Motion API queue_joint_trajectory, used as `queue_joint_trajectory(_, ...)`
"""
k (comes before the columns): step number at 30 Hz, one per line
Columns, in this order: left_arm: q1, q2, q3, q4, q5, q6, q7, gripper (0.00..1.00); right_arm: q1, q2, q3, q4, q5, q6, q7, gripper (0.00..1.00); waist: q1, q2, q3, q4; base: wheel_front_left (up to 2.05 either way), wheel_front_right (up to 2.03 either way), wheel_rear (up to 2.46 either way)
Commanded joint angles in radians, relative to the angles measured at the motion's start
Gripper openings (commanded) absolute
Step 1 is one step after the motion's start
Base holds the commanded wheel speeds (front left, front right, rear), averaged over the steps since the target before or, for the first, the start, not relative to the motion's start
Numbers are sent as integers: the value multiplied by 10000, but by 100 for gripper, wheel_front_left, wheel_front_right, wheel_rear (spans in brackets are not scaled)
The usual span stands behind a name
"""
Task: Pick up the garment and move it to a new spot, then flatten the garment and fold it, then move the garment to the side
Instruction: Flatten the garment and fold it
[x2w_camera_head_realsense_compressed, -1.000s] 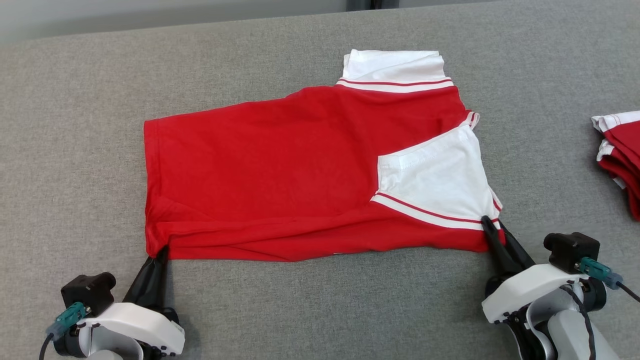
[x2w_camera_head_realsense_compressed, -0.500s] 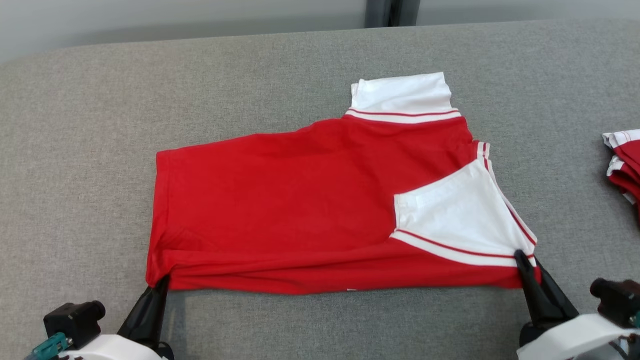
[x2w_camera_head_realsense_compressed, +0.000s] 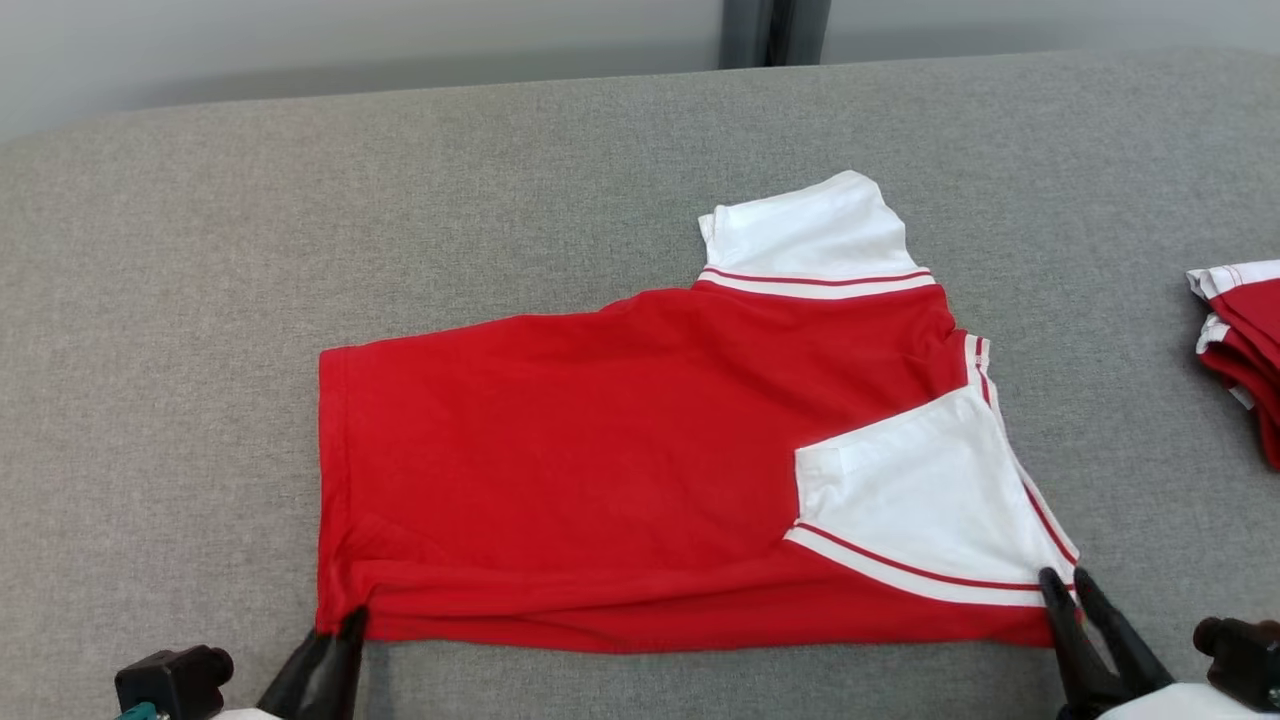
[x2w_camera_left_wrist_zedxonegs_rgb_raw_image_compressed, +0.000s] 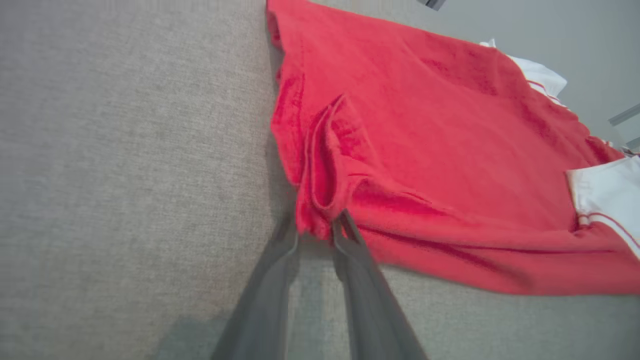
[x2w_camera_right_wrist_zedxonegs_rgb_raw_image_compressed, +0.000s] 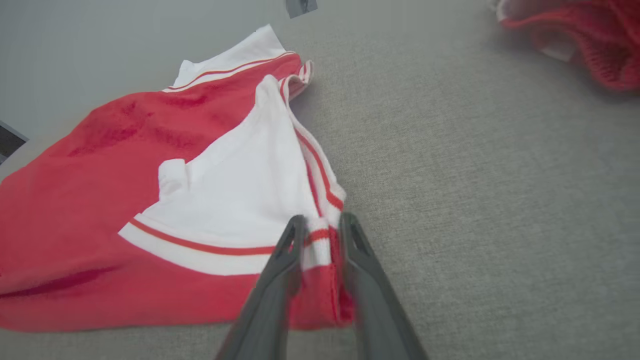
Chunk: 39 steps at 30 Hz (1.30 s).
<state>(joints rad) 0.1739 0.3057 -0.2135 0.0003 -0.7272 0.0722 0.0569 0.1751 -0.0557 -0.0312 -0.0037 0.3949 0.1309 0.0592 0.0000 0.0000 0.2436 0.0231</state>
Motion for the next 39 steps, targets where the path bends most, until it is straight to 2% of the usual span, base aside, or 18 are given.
queue_joint_trajectory(1,-173,62,69,6,77,44,-127,100,-195,-22,-84,26,-55,-4,-144,100,0,0,-11,-11,0,0,0)
queue_joint_trajectory(6,-494,-189,278,-57,438,262,-1059,100,-777,1,-293,72,-576,-4,-745,100,0,0,-100,-26,0,0,0)
queue_joint_trajectory(12,-1146,-273,422,-337,1226,596,-2236,100,-1618,-124,-475,-384,-1440,-4,-1639,100,0,0,-264,-75,0,0,0)
queue_joint_trajectory(17,-1731,-166,389,-460,2026,825,-2783,100,-2208,-251,-372,-727,-2004,-4,-2017,100,0,0,-506,-195,0,0,0)
queue_joint_trajectory(23,-1660,22,180,-637,2797,1292,-2778,100,-2257,-275,-105,-678,-2259,-4,-1873,100,0,0,-842,-243,0,0,0)
queue_joint_trajectory(30,-1513,-11,81,-735,2815,1424,-2671,100,-2140,-201,-52,-646,-2172,-4,-1837,100,0,0,-890,-146,0,0,0)
queue_joint_trajectory(33,-1659,32,46,-783,2846,1414,-2604,100,-2168,-190,-58,-667,-2126,-4,-1798,100,0,0,-860,-120,0,0,0)
queue_joint_trajectory(39,-2675,105,-55,-422,2532,1015,-2162,100,-2370,-148,42,-690,-1999,-4,-1738,100,0,0,-580,-121,0,0,0)
